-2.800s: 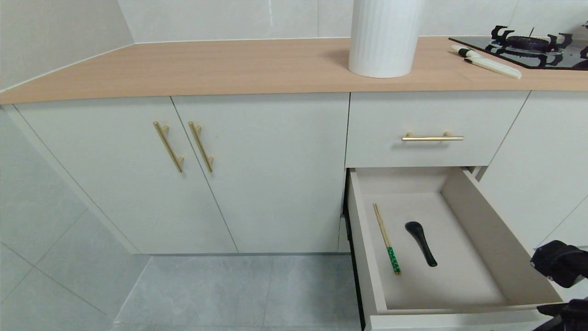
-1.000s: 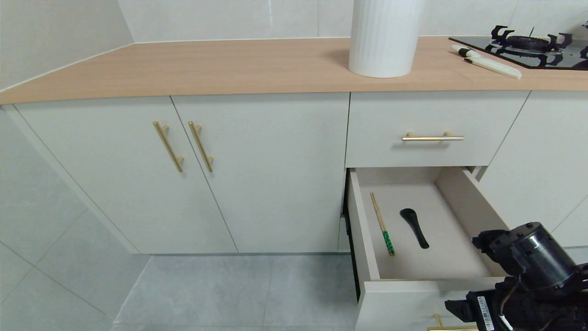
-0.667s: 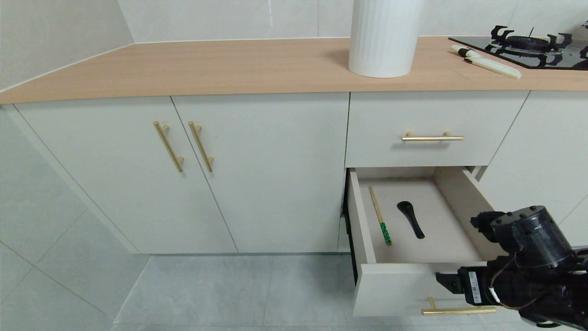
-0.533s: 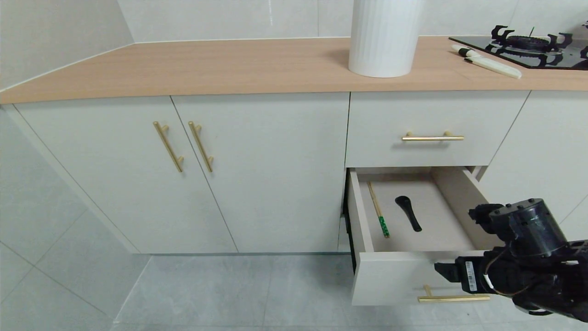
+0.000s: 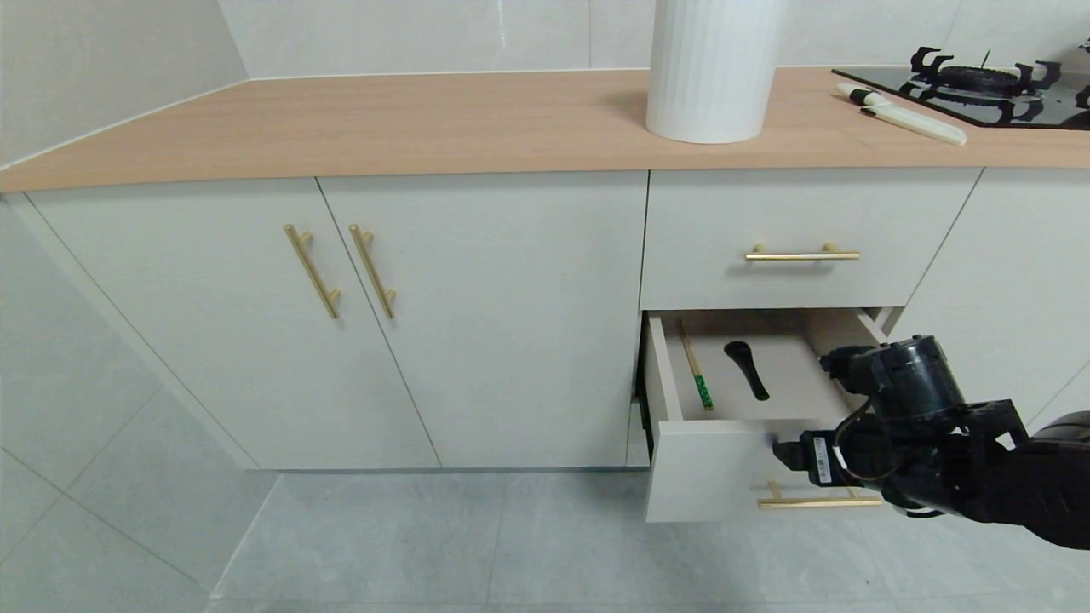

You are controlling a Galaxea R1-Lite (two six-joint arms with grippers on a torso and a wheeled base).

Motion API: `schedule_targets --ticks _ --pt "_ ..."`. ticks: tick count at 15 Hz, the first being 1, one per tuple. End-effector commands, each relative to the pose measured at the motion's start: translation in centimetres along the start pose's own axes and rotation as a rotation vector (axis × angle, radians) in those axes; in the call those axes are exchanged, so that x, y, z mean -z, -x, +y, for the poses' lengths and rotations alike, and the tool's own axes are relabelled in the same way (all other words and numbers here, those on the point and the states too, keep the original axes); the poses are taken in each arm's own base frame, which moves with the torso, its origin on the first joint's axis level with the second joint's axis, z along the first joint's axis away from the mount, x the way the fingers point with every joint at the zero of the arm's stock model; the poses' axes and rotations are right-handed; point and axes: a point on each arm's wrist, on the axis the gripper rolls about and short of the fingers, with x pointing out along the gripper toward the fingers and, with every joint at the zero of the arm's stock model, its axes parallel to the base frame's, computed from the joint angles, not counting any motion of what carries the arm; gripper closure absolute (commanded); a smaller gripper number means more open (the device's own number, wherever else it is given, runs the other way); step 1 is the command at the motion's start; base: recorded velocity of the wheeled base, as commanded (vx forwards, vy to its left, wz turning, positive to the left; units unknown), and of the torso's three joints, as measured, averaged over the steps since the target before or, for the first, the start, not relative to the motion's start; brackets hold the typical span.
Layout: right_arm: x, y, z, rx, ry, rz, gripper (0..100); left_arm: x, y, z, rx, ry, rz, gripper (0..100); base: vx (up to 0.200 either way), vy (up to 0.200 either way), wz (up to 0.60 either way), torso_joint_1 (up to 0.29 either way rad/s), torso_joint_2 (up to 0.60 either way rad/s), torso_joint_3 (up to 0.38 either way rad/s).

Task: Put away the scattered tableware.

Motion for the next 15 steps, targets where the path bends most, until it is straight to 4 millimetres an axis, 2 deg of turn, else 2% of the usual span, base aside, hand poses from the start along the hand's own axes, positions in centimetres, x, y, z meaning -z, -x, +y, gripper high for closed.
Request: schedule_targets --ticks 1,5,7,15 --pt "-0.4 -2.3 -0.2 0.024 0.002 -0.002 0 0.0 0.0 0.0 0.0 0.0 0.001 0 0.0 0.0 0.0 0.0 0.0 0.0" --pt "-0.9 -5.0 -0.2 0.037 0.012 -0.019 0 0.0 0.0 0.0 0.0 0.0 0.001 0 0.0 0.0 0.0 0.0 0.0 0.0" --pt "-1.1 -5.5 0.0 0.032 0.002 -0.05 0 0.0 0.0 0.0 0.0 0.0 0.001 0 0.0 0.0 0.0 0.0 0.0 0.0" --pt "-1.3 -9.7 -0.1 0.03 -0.083 -0.25 0 0.0 0.0 0.0 0.0 0.0 0.001 0 0.0 0.0 0.0 0.0 0.0 0.0"
